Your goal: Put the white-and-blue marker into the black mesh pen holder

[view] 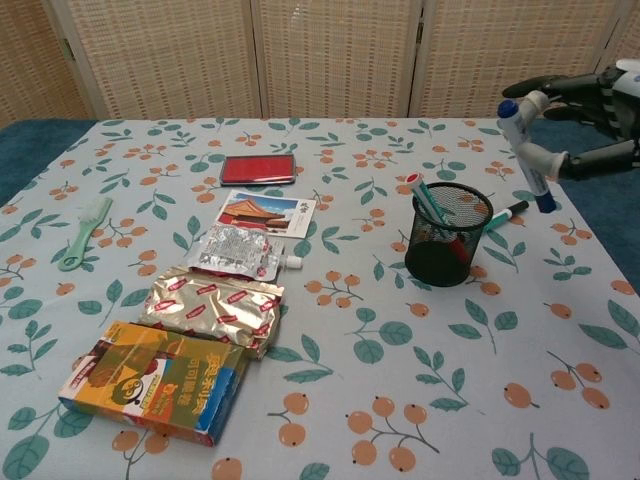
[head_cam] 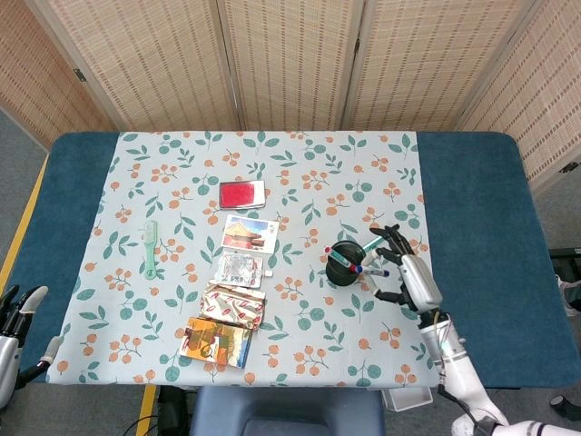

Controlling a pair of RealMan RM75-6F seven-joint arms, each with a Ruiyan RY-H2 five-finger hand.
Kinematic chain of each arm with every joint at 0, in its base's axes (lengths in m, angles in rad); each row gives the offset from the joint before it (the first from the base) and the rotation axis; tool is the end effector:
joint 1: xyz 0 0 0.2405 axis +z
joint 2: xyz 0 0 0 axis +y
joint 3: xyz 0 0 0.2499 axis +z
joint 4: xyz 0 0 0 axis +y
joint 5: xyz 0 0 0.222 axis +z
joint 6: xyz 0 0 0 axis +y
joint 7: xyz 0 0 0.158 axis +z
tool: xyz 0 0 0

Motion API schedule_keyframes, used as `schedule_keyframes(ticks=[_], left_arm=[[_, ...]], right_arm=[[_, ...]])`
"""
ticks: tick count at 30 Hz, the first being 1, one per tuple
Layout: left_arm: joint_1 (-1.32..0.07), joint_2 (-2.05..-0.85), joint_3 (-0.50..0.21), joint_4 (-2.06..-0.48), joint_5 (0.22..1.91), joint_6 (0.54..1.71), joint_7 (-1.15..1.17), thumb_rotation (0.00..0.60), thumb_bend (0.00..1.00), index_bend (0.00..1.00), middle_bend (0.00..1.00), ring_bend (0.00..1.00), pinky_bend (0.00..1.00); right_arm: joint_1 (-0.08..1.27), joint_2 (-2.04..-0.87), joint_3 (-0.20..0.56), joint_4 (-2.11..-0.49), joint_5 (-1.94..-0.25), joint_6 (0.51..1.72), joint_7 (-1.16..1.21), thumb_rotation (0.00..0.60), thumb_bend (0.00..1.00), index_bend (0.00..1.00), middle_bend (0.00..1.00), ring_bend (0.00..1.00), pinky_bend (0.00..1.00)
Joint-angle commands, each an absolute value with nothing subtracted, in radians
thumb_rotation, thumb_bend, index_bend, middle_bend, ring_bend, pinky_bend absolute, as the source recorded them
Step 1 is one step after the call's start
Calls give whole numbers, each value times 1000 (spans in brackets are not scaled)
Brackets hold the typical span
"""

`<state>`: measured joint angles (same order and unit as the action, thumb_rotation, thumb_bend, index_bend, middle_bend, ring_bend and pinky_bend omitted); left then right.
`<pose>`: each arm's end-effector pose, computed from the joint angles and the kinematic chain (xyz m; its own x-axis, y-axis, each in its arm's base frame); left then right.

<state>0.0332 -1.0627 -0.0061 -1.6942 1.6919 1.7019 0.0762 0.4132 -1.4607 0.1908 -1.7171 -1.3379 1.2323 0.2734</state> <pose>-0.2809 0.1475 0.1692 0.4306 -0.1304 0.8931 0.8931 -0.0813 -0.4424 -0.1684 -0.2865 0.0247 -0.3015 -0.2230 0.9270 -0.9279 -0.1549 -0.3391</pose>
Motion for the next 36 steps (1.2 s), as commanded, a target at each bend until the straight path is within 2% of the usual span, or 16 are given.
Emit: schedule_keyframes(ticks=[1, 8, 15, 16, 21, 24, 28, 32, 36], left_arm=[[34, -1057, -6, -1692, 1690, 1704, 63, 600, 403, 66, 163, 43, 263], [39, -1045, -7, -1689, 1688, 1715, 34, 600, 403, 66, 163, 43, 263], [41, -1042, -13, -1687, 1678, 1720, 24, 600, 403, 68, 163, 43, 263], [40, -1042, -14, -1687, 1677, 1719, 25, 600, 403, 68, 163, 43, 263], [35, -1045, -15, -1686, 1672, 1707, 30, 600, 402, 70, 163, 43, 263], [33, -1047, -16, -1687, 1669, 1702, 34, 600, 402, 70, 163, 43, 263], [32, -1049, -17, -1688, 1667, 1700, 38, 600, 402, 70, 163, 43, 263], [33, -1049, -18, -1687, 1665, 1703, 38, 600, 402, 70, 163, 43, 263], [30, -1051, -22, -1686, 1659, 1698, 39, 600, 403, 70, 163, 43, 263]], right_arm=[[479, -1602, 262, -1625, -1255, 1186, 292, 600, 462, 554, 100, 0, 0], [537, -1725, 319, -1500, -1211, 1159, 307, 600, 462, 554, 100, 0, 0], [551, -1754, 314, -1433, -1207, 1146, 283, 600, 440, 534, 81, 0, 0], [550, -1749, 308, -1432, -1214, 1143, 282, 600, 417, 495, 62, 0, 0], [535, -1693, 278, -1455, -1247, 1146, 245, 600, 327, 120, 0, 0, 0], [521, -1649, 268, -1493, -1257, 1149, 236, 600, 305, 25, 0, 0, 0], [500, -1584, 259, -1539, -1270, 1157, 232, 600, 290, 0, 0, 0, 0], [473, -1464, 239, -1587, -1307, 1168, 199, 600, 289, 8, 0, 0, 0], [447, -1358, 228, -1612, -1329, 1192, 144, 600, 289, 132, 0, 0, 0]])
